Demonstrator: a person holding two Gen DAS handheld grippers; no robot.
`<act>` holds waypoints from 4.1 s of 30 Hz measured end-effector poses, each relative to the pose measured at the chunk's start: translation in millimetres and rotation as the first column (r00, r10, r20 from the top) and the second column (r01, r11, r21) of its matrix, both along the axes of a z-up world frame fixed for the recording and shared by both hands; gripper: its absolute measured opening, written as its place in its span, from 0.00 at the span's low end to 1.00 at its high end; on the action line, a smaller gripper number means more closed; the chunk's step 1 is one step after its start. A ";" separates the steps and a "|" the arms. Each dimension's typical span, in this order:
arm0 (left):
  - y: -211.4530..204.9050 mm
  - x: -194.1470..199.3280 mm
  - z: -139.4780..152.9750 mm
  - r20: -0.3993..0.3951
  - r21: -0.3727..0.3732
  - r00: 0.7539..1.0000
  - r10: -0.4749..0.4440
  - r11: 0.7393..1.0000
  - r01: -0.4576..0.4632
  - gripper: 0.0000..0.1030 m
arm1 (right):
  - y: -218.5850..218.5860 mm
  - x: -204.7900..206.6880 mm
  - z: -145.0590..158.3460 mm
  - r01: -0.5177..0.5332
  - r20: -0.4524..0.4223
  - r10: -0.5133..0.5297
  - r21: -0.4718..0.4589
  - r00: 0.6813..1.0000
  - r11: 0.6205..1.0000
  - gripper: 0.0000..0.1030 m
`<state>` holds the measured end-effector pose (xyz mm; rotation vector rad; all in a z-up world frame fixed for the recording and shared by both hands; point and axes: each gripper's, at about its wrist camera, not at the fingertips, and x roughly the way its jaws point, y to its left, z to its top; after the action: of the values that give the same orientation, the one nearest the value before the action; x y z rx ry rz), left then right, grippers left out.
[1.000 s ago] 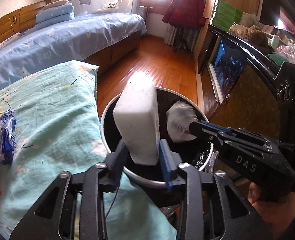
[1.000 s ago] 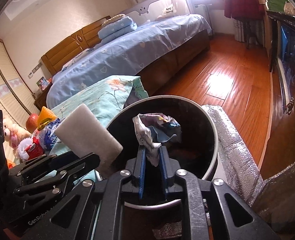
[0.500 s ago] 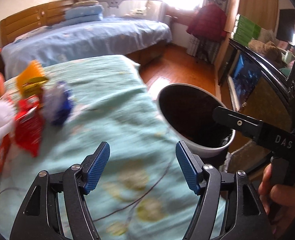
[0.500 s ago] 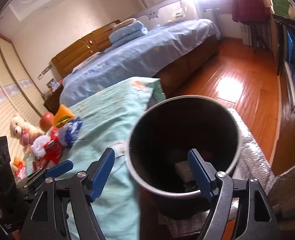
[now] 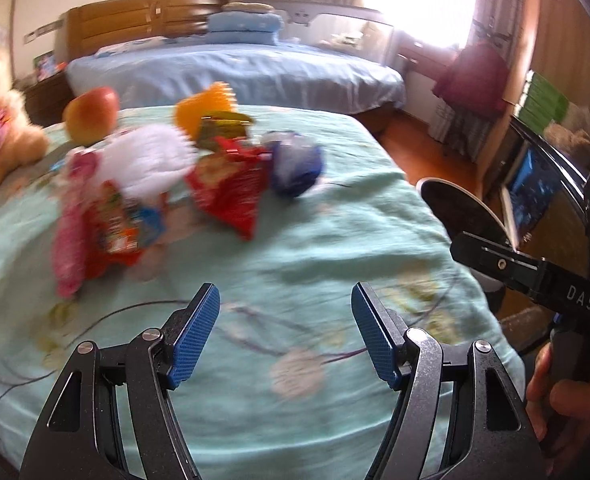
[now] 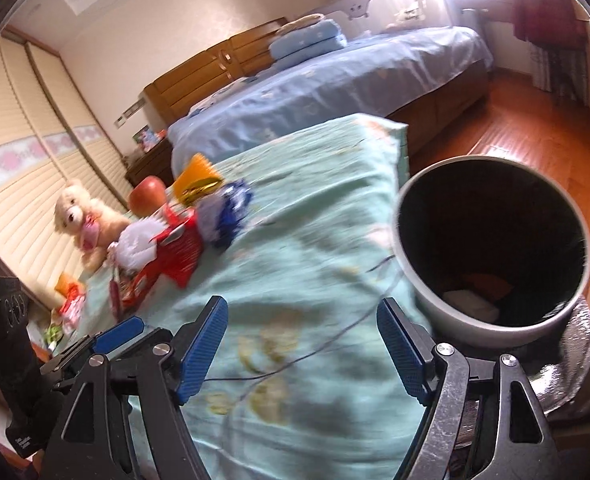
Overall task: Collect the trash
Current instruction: 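Move both tools back over the trash on the bed, then grasp the red snack bag with the right tool while the left tool grasps the pink brush package, then carry both items over the black bin and open both tools to drop them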
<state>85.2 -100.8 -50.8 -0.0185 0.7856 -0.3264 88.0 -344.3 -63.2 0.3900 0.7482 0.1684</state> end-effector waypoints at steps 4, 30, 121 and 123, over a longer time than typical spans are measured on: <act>25.7 -4.3 0.0 0.010 -0.001 0.998 0.059 0.998 -0.059 0.68 | 22.7 2.4 -3.7 -0.033 -0.008 0.033 0.001 0.999 0.999 0.76; 120.1 29.7 -5.8 -0.018 -0.001 0.966 0.259 0.966 -0.259 0.68 | 116.0 58.6 -11.9 -0.201 -0.056 0.199 -0.033 0.978 0.979 0.76; -153.7 30.2 10.0 -0.047 0.030 0.954 -0.297 0.954 0.299 0.44 | -106.9 -3.5 -15.7 0.212 -0.073 -0.219 -0.087 0.973 0.973 0.47; -158.6 31.6 9.3 -0.048 0.034 0.951 -0.306 0.951 0.308 0.44 | -112.2 -2.5 -16.4 0.219 -0.074 -0.225 -0.085 0.972 0.972 0.47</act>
<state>116.9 -259.4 -41.5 0.1380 0.8372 -0.6069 85.5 -456.5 -79.5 0.4067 0.7844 -0.0873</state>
